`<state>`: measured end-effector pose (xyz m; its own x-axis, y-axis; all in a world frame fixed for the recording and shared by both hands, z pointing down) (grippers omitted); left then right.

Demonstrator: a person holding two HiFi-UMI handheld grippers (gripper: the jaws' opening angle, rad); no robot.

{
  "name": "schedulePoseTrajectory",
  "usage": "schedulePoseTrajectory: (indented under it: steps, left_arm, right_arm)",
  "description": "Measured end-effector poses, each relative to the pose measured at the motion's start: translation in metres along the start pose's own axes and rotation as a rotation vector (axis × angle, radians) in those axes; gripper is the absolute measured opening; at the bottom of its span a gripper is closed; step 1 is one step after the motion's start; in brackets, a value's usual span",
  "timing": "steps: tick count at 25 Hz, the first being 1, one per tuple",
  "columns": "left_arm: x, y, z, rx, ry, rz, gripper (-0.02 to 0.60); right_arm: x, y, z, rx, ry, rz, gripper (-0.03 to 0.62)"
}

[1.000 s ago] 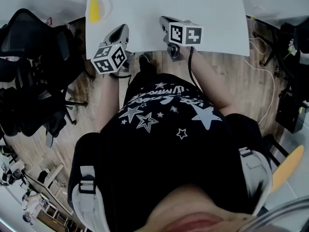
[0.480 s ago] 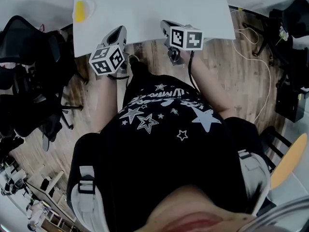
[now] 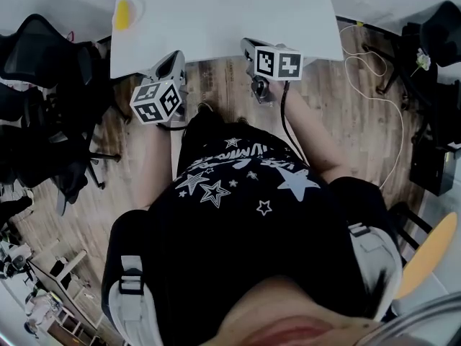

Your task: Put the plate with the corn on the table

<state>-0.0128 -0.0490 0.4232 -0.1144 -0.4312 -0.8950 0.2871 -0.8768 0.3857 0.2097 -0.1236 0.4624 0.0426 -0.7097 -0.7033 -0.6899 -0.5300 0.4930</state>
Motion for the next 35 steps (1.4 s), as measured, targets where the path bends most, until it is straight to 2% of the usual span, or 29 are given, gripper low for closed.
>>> schedulePoseTrajectory:
  steps: [5, 10, 13, 18, 22, 28, 35]
  left_arm:
    - [-0.004, -0.007, 0.003, 0.005, 0.0, 0.01, 0.005]
    - [-0.008, -0.003, -0.004, -0.041, 0.003, -0.006, 0.005]
    - [-0.014, -0.009, -0.002, -0.04, -0.011, -0.016, 0.005]
    - [-0.025, -0.039, 0.01, -0.023, -0.019, -0.021, 0.005]
    - [-0.037, -0.064, 0.016, -0.016, -0.039, -0.016, 0.005]
    - [-0.048, -0.098, 0.007, -0.047, -0.026, -0.02, 0.005]
    - [-0.067, -0.135, 0.002, -0.067, -0.029, -0.006, 0.005]
  right_arm:
    - [-0.005, -0.002, 0.002, 0.0, -0.004, -0.006, 0.006]
    - [-0.015, -0.004, 0.001, -0.017, -0.01, 0.018, 0.006]
    - [-0.021, -0.006, 0.005, -0.03, -0.016, 0.022, 0.006]
    - [-0.032, -0.013, 0.024, -0.062, -0.067, 0.035, 0.006]
    - [-0.046, -0.026, 0.037, -0.08, -0.06, 0.027, 0.006]
    - [-0.069, -0.052, 0.054, -0.094, -0.004, -0.032, 0.006]
    - [-0.1, -0.078, 0.078, -0.133, -0.052, -0.04, 0.006]
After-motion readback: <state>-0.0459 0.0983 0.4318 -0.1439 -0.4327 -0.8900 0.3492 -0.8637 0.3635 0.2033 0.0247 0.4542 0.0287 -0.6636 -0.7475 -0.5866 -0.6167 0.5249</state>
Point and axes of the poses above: the fingertips, and each gripper's own axes: y forward along the fingers, z to its left, x out of its top, the point moved 6 cm from there along -y, backward along the fingers, and after that the axes turned 2 degrees about x, right-handed, at the moved point
